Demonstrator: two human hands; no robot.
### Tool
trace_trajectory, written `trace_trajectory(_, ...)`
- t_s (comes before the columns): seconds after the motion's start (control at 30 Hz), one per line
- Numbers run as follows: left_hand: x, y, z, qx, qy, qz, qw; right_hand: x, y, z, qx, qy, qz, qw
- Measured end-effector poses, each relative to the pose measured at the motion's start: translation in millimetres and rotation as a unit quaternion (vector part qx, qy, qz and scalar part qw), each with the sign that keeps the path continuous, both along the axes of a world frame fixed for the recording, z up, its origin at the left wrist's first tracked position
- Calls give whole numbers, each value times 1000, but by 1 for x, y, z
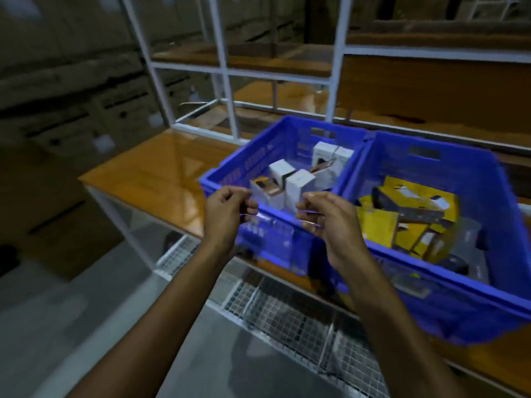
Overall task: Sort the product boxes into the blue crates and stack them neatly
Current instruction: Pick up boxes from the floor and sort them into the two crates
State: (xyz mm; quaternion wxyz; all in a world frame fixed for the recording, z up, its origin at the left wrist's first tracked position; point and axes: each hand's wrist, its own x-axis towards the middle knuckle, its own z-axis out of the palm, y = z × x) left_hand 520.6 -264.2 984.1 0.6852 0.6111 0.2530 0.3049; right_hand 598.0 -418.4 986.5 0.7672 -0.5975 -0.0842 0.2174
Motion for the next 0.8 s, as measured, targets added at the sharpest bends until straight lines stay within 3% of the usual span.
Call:
trace_trajectory(0.43,-333,132,-29,-54,-6,247,968,-261,169,-16,-18,12,220,975)
trace_trajectory(0.8,-553,188,-70,-110,19,427,897,-444,279,-44,-95,-19,427,899)
